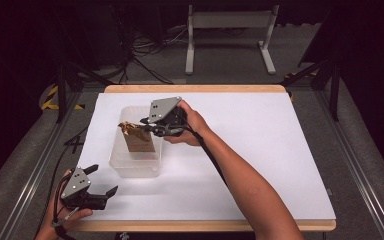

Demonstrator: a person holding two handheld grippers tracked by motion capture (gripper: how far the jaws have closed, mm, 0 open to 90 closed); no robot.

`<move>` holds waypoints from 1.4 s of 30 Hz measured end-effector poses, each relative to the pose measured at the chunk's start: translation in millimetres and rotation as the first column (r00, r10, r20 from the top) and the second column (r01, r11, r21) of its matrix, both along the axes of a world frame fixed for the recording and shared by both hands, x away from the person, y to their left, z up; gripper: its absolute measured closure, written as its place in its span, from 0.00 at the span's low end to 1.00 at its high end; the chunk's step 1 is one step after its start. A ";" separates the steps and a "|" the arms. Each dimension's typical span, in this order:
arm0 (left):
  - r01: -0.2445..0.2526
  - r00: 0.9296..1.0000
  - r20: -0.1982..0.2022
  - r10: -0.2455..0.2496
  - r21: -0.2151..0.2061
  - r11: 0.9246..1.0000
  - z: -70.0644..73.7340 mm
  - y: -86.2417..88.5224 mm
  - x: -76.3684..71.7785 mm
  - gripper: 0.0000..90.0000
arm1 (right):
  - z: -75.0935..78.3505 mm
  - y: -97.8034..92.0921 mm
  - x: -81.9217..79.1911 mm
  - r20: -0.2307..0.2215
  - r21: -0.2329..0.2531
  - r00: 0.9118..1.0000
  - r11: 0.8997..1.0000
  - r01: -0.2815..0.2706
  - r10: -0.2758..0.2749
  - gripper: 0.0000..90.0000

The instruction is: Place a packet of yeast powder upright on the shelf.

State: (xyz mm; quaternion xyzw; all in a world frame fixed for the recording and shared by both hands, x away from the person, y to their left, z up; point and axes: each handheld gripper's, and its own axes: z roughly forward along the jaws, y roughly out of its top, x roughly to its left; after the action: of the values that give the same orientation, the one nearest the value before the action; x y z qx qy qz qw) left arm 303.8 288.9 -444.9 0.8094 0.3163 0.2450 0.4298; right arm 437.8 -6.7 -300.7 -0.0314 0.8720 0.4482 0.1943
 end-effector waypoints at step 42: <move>0.008 1.000 0.004 -0.008 0.017 1.000 1.5 -3.9 3.8 0.06 | 6.4 -85.7 -33.0 0.062 -0.073 0.949 0.947 0.313 -0.309 0.60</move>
State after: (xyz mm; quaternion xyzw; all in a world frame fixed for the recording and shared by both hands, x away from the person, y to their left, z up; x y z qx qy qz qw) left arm 307.6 284.9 -443.4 0.8137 0.3100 0.2476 0.4248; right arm 404.7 -92.4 -294.3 0.0875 0.8786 0.3747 0.2828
